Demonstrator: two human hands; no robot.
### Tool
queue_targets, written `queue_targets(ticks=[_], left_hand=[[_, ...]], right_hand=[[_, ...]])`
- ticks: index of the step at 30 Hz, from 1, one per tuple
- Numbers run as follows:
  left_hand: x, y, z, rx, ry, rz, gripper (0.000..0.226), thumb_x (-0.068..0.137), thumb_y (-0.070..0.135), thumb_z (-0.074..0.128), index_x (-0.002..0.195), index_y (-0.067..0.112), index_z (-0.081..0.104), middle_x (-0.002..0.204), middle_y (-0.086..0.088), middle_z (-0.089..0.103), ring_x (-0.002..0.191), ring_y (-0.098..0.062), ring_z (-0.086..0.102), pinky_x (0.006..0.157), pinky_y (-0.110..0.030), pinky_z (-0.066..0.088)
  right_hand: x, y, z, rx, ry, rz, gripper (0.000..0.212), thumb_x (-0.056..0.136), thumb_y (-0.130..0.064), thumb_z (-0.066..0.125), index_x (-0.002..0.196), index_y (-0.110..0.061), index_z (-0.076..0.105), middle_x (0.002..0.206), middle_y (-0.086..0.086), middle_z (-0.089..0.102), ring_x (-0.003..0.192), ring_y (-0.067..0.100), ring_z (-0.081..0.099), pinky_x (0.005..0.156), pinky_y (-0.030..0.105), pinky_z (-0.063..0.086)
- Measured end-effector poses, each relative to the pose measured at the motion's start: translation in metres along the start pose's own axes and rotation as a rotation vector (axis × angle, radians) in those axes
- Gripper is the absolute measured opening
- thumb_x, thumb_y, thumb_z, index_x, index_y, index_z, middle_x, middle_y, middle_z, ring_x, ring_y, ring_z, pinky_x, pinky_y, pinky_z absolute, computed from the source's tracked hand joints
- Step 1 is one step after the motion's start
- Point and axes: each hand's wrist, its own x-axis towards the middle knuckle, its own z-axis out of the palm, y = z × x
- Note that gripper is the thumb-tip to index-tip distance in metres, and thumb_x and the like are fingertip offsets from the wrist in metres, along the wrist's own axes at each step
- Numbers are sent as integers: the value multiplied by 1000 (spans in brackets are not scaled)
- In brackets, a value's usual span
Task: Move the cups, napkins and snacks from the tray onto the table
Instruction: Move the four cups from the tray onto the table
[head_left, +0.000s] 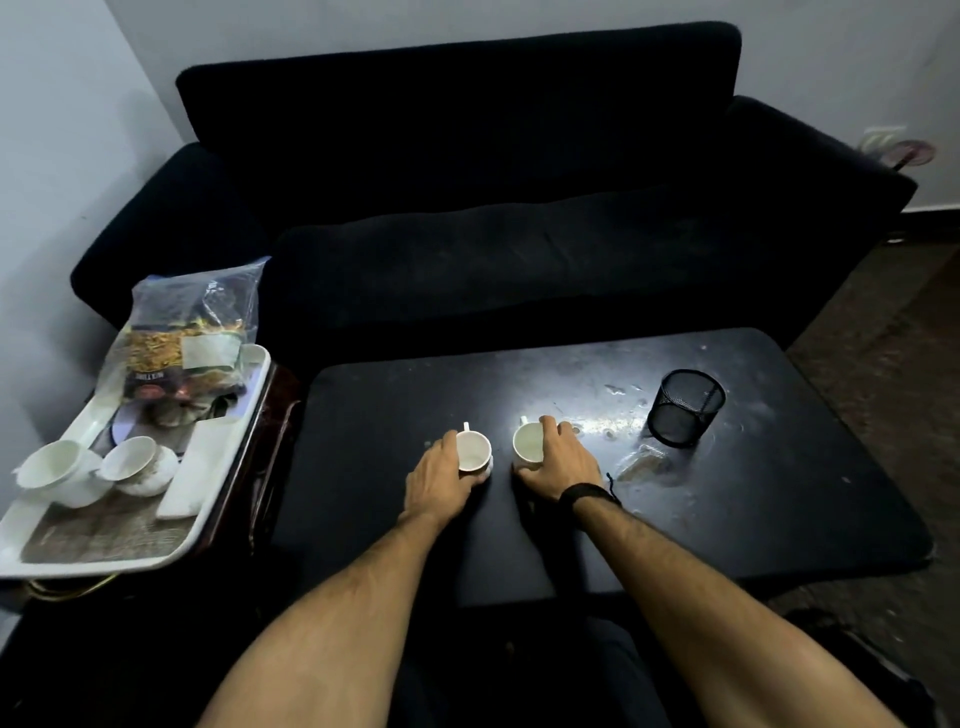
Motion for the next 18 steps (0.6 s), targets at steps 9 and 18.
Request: queue_targets(ticks=[9,18], left_hand=[[7,12,-4,16,-22,-13,56,82,55,65,119,16,47,126,-2,56,115,-27,54,88,-44,49],[10,16,1,-11,1,-29,58,83,55,64,122,17,45,128,-3,55,117,-29,54,86,-42,49]], right_hand=[[10,-9,-4,32,-32,64,61,71,-37,72,117,-15,39,117,10,47,101,34,60,77,40,52],[10,-11,-3,44,-30,71,61,72,-33,72,118,-14,38,120,11,46,104,34,58,78,40,51]])
